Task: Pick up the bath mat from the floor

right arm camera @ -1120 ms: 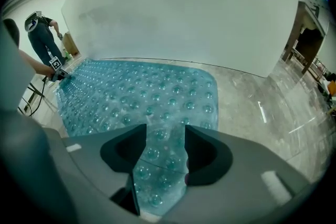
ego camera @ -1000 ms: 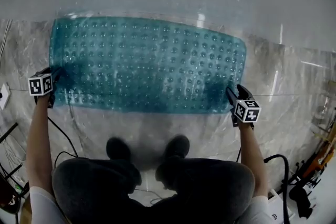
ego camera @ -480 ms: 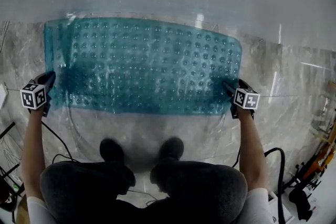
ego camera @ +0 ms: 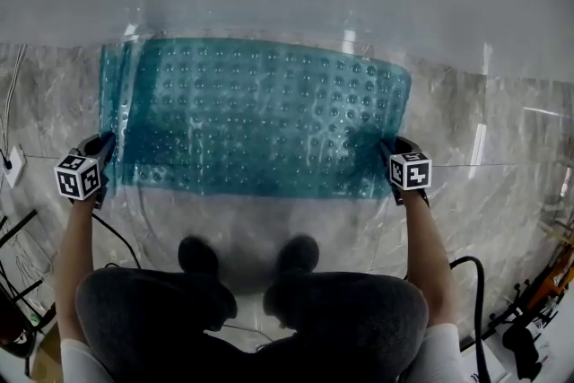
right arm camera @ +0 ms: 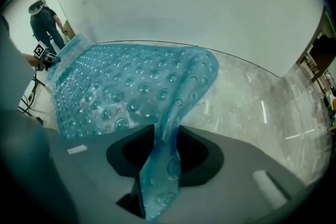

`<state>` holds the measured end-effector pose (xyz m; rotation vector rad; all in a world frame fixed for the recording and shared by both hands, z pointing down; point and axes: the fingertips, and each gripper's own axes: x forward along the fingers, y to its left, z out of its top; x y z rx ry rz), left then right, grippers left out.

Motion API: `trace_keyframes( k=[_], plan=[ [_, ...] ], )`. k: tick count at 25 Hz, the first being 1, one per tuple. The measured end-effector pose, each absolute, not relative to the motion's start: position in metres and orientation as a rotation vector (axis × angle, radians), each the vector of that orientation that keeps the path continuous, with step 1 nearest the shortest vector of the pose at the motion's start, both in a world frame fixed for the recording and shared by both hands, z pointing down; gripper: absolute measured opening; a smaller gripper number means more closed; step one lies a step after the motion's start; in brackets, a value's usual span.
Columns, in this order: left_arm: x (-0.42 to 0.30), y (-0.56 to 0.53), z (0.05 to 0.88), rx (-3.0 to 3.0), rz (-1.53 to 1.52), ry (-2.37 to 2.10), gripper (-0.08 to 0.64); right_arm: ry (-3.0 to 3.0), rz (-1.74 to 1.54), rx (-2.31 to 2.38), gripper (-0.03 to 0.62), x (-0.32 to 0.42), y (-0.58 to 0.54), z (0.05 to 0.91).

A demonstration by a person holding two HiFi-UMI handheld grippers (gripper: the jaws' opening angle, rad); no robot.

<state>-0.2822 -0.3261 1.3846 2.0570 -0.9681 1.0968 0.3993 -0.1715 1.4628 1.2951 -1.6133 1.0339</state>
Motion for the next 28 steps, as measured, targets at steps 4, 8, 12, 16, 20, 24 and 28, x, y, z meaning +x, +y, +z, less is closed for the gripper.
trace_keyframes(
  k=[4, 8, 12, 16, 20, 24, 28],
  plan=[
    [-0.285, -0.325, 1.379, 2.03, 1.141, -1.021, 0.025, -1.672, 1.11, 1.291, 0.061, 0.386, -0.17, 1.436],
    [-0.283, -0.327, 1.356, 2.023, 1.096, -0.976, 0.02, -1.76, 1.23, 1.25, 0.035, 0.368, -0.172, 1.397],
    [-0.273, -0.324, 1.318, 2.039, 1.054, -0.904, 0.018, -1.796, 1.347, 1.25, 0.032, 0.354, -0.177, 1.357],
    [-0.257, -0.321, 1.271, 2.067, 1.001, -0.868, 0.02, -1.837, 1.408, 1.284, 0.029, 0.338, -0.183, 1.308],
    [-0.232, -0.308, 1.211, 2.079, 0.966, -0.806, 0.018, -1.863, 1.436, 1.286, 0.028, 0.321, -0.182, 1.247],
    [-0.204, -0.296, 1.142, 2.095, 0.964, -0.723, 0.017, -1.88, 1.458, 1.261, 0.026, 0.3, -0.182, 1.175],
    [-0.178, -0.28, 1.072, 2.097, 0.946, -0.659, 0.017, -1.89, 1.481, 1.246, 0.026, 0.29, -0.177, 1.099]
  ],
)
